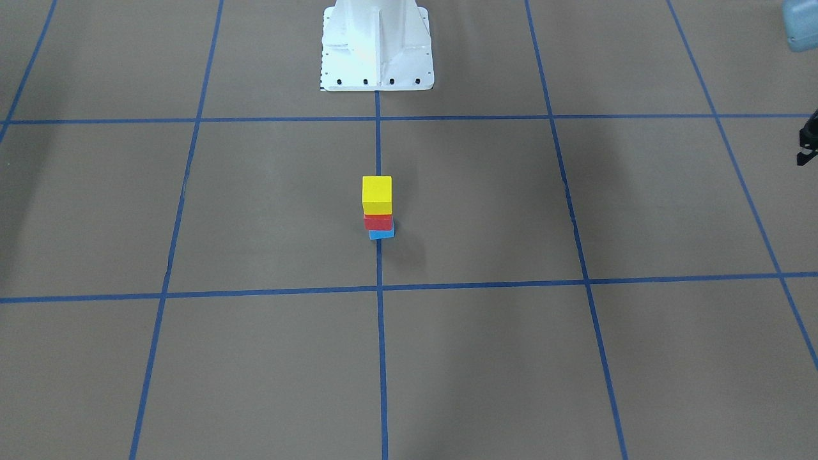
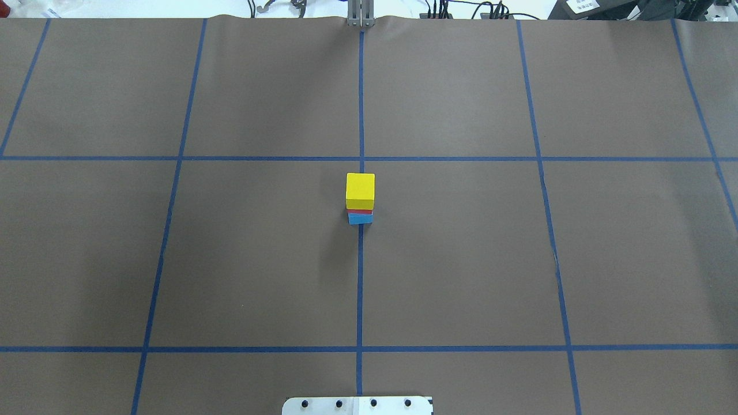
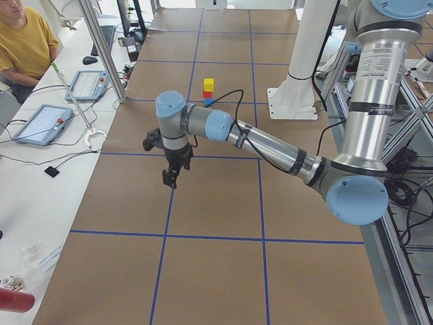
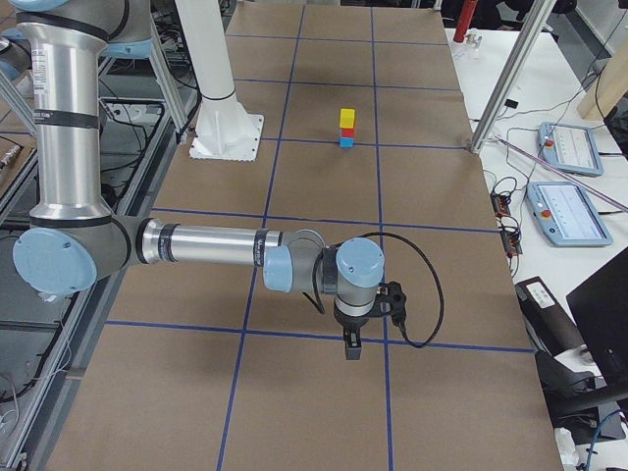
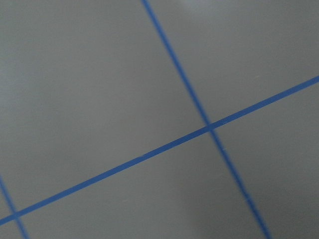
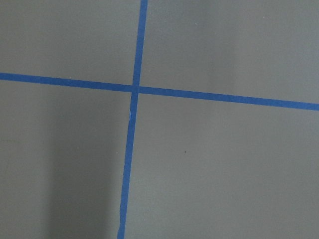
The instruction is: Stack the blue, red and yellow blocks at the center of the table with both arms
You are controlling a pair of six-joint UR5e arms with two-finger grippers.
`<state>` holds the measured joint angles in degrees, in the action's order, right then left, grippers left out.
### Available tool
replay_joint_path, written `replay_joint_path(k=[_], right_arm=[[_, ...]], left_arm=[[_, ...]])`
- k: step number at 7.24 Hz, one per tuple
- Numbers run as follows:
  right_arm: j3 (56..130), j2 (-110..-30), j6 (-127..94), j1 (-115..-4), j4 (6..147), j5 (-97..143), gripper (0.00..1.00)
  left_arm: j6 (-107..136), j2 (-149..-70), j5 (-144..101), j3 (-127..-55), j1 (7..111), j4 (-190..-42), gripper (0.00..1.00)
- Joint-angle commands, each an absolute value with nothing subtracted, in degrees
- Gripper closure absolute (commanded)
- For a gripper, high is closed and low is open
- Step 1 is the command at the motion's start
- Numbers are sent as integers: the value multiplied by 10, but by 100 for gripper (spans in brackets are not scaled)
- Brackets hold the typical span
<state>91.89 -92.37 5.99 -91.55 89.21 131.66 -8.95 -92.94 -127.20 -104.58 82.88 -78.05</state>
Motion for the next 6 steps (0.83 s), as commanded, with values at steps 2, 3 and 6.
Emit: replay_joint_path(k=[2,3,6], right_arm=[[921,-923,58,-915,892,1317,0],[921,-921,57,-915,892,1317,0],[921,-918,55,-915,892,1317,0]], left_arm=[[-79,-895,-1283,-978,874,-853,0],[-55,-873,-1328,-990,884,-863,0],[-52,-837,-1346,-993,902,-928,0]])
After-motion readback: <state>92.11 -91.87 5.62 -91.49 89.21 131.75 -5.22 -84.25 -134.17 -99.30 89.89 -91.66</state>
